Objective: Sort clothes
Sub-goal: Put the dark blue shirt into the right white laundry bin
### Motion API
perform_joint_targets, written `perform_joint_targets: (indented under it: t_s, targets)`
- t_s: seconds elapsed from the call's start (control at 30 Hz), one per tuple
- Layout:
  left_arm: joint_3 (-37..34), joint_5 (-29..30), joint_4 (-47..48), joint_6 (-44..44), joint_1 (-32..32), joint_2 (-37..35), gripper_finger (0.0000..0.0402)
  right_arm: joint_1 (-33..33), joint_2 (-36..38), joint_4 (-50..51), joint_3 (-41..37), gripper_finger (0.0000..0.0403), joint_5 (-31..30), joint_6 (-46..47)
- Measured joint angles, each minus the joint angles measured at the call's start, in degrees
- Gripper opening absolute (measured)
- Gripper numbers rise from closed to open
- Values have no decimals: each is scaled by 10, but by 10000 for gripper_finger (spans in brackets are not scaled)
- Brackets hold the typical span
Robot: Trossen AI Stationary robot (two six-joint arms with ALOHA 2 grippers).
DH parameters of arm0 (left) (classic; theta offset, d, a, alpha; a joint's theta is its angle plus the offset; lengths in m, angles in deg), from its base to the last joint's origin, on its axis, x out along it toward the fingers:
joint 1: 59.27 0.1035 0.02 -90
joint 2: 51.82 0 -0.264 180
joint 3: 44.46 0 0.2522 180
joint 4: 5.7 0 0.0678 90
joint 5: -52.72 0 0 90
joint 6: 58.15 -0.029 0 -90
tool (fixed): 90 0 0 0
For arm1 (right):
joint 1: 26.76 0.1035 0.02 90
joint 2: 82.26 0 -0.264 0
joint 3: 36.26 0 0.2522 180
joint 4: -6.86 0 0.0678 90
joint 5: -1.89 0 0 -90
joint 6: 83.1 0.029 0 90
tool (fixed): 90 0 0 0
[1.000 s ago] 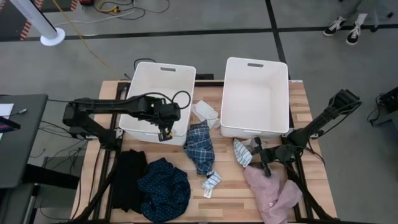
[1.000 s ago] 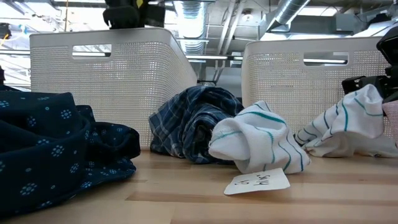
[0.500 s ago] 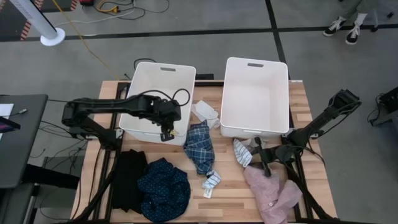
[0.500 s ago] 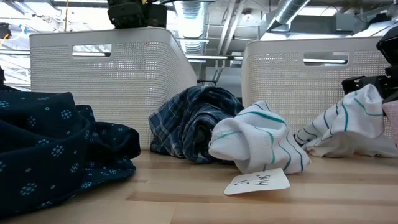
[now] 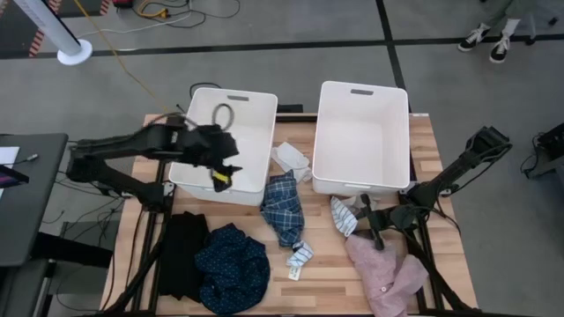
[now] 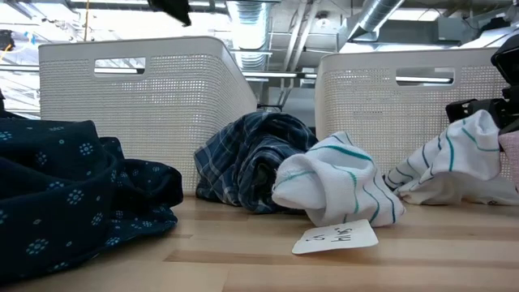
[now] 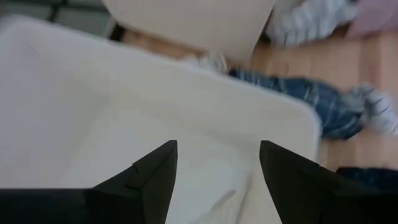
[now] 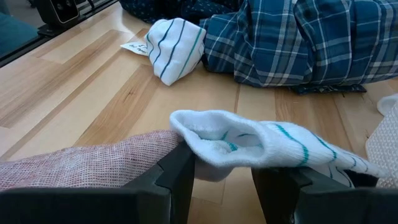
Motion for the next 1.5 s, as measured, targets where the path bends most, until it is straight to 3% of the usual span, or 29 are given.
perform_joint_targets:
  t_s: [0.37,0.6,0.73,1.0,1.1,1.33,1.5]
  targets:
    - [0,19,-9,46,-119,-134,224,0,0,0,0,169,0,0]
    - [-1,19,17,86,-231,-155,224,0,0,0,0,169,0,0]
    - [-2,29,18,106,-302,-139,224,0,0,0,0,169,0,0]
    - [-2,102,35,176,-451,-51,224,0,0,0,0,169,0,0]
    - [-16,119,28,214,-495,-17,224,-4,0,-7,1,169,0,-39]
    - [-80,161,2,339,-566,36,224,-8,0,-42,28,169,0,-44]
    - [-158,173,-85,389,-583,43,224,-7,0,-124,33,169,0,-44]
